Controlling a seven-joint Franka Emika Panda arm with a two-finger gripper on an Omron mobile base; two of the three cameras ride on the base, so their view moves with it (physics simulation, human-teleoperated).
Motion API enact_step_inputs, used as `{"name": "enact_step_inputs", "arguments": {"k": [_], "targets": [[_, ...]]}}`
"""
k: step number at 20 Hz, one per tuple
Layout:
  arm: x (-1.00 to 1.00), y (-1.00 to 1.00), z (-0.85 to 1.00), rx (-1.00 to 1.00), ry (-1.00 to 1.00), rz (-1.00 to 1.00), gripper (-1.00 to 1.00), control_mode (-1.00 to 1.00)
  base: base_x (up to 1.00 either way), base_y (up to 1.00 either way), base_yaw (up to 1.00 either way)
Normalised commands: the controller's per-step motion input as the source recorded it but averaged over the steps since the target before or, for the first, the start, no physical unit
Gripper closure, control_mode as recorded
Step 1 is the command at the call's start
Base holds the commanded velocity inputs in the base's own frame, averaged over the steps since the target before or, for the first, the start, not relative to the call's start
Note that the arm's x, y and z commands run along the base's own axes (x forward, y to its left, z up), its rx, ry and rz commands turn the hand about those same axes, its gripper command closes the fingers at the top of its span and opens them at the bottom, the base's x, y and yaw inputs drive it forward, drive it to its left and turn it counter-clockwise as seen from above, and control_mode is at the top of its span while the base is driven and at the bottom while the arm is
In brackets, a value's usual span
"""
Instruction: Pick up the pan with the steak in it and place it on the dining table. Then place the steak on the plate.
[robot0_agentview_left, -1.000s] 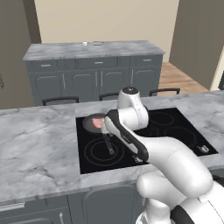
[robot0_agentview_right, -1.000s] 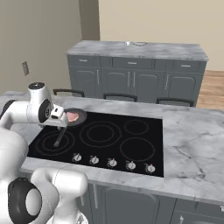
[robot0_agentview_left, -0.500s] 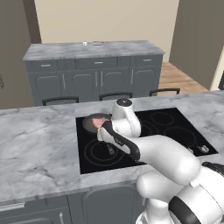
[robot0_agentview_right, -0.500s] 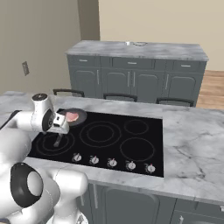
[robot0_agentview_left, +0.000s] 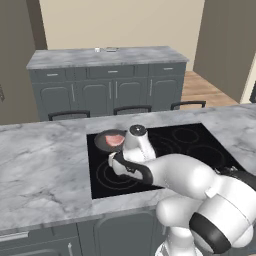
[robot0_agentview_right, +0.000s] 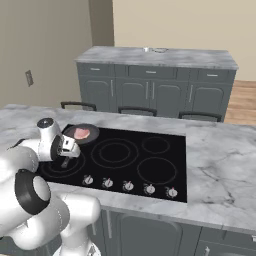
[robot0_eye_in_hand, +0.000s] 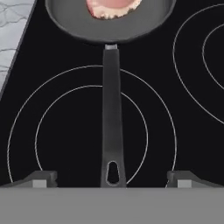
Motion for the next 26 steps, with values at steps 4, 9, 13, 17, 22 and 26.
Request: {"name": "enact_step_inputs", "arguments": {"k": [4,9,13,17,22,26], "targets": [[0.12,-0.02,-0.16,0.00,-0.06,0.01,-1.00,-1.00,0.00,0.00,0.00],[0.08,0.00,-0.10,0.00,0.00,0.00,-1.00,-1.00,0.00,0.00,0.00],[0.25,0.00,-0.24,0.00,0.00,0.00,-1.00,-1.00,0.00,0.00,0.00],[0.30,0.01,-0.27,0.00,0.00,0.00,-1.00,-1.00,0.00,0.00,0.00],[0.23,0.14,-0.27,0.00,0.00,0.00,-1.00,-1.00,0.00,0.00,0.00],[0.18,0.25,-0.29,0.00,0.00,0.00,-1.00,-1.00,0.00,0.00,0.00]]}}
